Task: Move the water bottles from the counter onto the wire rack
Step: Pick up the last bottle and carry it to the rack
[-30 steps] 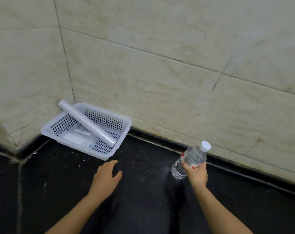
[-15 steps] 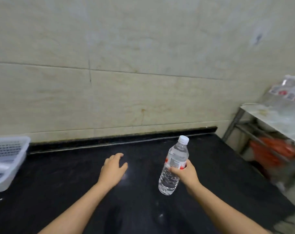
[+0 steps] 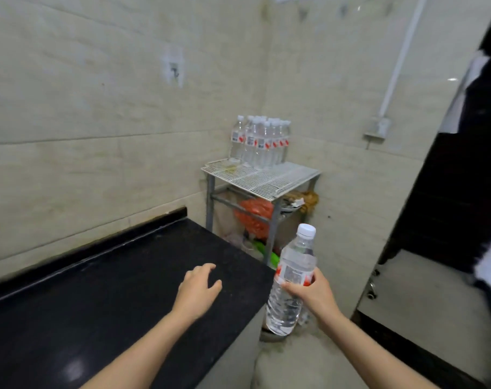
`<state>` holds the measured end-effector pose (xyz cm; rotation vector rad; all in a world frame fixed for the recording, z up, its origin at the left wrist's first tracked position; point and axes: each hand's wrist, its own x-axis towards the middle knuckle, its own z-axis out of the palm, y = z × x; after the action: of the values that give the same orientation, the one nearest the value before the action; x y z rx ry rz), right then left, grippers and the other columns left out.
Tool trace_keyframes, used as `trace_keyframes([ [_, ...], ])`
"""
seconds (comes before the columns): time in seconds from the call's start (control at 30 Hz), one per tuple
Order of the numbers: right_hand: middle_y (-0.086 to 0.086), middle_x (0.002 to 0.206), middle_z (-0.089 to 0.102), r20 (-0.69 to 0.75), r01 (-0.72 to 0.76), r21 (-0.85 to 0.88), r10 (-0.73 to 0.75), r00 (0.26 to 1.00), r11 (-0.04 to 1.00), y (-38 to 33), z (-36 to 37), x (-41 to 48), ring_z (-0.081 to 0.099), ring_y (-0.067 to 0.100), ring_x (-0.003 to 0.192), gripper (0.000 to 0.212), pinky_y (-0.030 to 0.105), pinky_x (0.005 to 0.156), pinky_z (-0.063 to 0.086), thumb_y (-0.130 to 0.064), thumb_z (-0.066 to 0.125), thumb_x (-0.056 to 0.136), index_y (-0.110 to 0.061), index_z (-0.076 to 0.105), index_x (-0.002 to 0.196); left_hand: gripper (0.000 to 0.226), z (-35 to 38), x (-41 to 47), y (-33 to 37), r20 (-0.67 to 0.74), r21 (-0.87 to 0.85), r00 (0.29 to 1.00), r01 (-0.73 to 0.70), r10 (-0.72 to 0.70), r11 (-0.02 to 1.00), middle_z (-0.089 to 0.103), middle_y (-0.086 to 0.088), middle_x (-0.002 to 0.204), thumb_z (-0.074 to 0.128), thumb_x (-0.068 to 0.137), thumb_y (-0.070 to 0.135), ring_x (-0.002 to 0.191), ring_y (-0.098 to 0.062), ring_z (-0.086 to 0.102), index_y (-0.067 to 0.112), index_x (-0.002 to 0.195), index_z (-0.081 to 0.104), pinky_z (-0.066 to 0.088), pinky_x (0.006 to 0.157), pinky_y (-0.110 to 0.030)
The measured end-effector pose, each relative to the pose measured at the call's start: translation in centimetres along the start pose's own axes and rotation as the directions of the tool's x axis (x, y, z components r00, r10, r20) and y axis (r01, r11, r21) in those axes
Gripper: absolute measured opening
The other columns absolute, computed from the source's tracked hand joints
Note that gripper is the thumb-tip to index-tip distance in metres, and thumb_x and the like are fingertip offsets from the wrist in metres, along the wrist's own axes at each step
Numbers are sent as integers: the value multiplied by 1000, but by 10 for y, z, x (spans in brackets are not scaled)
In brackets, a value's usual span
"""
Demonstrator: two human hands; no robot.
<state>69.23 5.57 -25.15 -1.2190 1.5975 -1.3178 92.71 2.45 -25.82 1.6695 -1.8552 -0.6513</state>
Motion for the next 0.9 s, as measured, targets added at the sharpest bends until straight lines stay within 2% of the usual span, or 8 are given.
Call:
trace_keyframes([
  [0.1, 6, 104, 70, -99, -29, 16, 30, 995, 999, 16, -55, 10, 66, 21, 92, 52, 40, 86, 53, -9, 84, 60, -12, 59, 106, 44, 34, 26, 44, 71, 32, 993, -97, 95, 995, 47, -6, 135, 47, 91, 29, 127, -23, 38, 17, 133, 40, 37, 103, -41],
  [0.2, 3, 103, 71, -186, -40, 9, 41, 982, 999, 24, -98, 22, 67, 18, 92, 57, 42, 87, 53, -14, 86, 58, -13, 60, 108, 44, 63, 58, 76, 126, 43, 978, -173, 167, 984, 49, -8, 133, 49, 90, 28, 126, -25, 39, 16, 131, 42, 37, 103, -41],
  [0.4, 4, 98, 70, -309, -41, -56, 22, 951, 998, 30, -161, 84, 66, 19, 89, 50, 39, 81, 54, -12, 84, 59, -13, 60, 102, 45, 108, 160, 127, 105, 87, 953, -294, 285, 952, 51, -12, 131, 52, 88, 27, 124, -29, 41, 13, 130, 44, 36, 102, -40],
  [0.53, -1, 94, 69, -325, -12, -55, -6, 946, 998, 22, -189, 160, 66, 14, 86, 46, 24, 69, 51, -11, 82, 63, -14, 59, 102, 46, 131, 251, 161, 55, 245, 898, -436, 437, 866, 49, -8, 132, 49, 89, 30, 125, -29, 39, 12, 131, 44, 35, 101, -41],
  [0.63, -5, 90, 68, -304, -1, -81, -24, 952, 997, 13, -202, 221, 65, 7, 77, 39, 16, 60, 48, -8, 81, 64, -22, 58, 92, 44, 147, 311, 178, 17, 369, 845, -502, 534, 782, 62, -13, 114, 52, 78, 33, 108, -36, 55, 7, 112, 61, 47, 86, -47],
  [0.7, -5, 90, 68, -288, 1, -100, -30, 957, 995, 13, -208, 264, 66, 4, 71, 41, 13, 56, 49, -11, 83, 61, -25, 57, 90, 41, 159, 352, 190, 39, 460, 851, -481, 524, 747, 67, -15, 102, 59, 67, 34, 98, -38, 62, 8, 97, 67, 52, 74, -50],
  [0.8, -3, 92, 69, -284, -12, -101, -17, 959, 995, 12, -211, 314, 67, 11, 80, 42, 20, 63, 50, -11, 83, 61, -26, 57, 90, 49, 173, 395, 209, 46, 471, 896, -410, 442, 781, 62, -20, 117, 73, 65, 29, 113, -42, 54, 6, 107, 63, 46, 86, -56],
  [0.9, -2, 93, 70, -274, -29, -92, 2, 962, 995, 12, -213, 357, 67, 18, 87, 42, 32, 74, 54, -16, 83, 60, -24, 59, 93, 66, 188, 420, 219, 8, 538, 947, -275, 321, 797, 30, -20, 149, 56, 82, 41, 139, -38, 21, 9, 137, 37, 22, 109, -55],
])
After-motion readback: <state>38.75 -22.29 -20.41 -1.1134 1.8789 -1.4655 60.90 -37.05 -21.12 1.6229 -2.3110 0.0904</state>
